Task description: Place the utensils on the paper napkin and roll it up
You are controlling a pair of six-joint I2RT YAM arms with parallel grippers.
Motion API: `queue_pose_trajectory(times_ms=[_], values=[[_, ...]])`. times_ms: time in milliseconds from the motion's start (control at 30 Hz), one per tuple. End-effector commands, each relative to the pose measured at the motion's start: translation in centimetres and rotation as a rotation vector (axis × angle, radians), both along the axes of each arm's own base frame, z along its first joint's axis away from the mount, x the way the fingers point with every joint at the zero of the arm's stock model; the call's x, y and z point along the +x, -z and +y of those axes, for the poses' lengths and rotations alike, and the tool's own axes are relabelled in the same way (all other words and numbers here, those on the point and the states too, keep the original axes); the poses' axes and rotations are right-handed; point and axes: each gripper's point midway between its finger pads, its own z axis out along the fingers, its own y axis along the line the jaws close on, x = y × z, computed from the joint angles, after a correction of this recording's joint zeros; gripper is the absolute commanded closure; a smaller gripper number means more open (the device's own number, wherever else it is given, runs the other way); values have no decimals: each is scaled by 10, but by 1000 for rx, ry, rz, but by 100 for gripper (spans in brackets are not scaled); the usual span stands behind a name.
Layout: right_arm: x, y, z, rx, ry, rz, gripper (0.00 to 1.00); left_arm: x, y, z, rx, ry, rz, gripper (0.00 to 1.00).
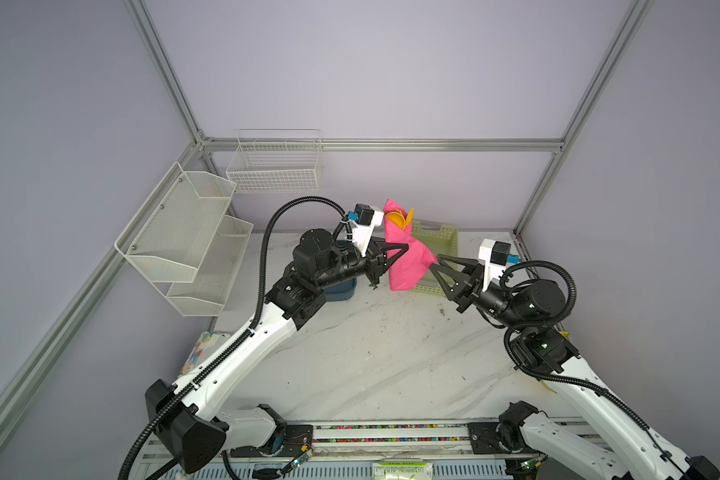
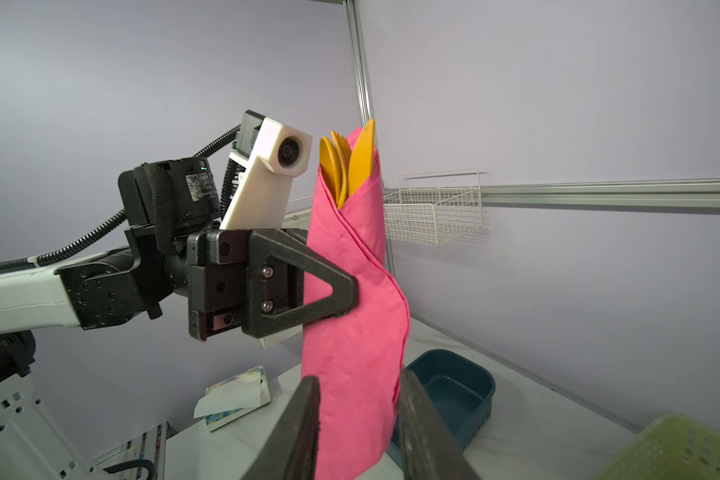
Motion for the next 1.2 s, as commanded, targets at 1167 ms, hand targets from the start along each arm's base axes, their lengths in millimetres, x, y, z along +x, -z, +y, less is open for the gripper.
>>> queue_pose_trajectory(times_ms=[1167], values=[[10,24,42,-69,-222,76,53,-27,-69,-7,-144,152,-98,100]])
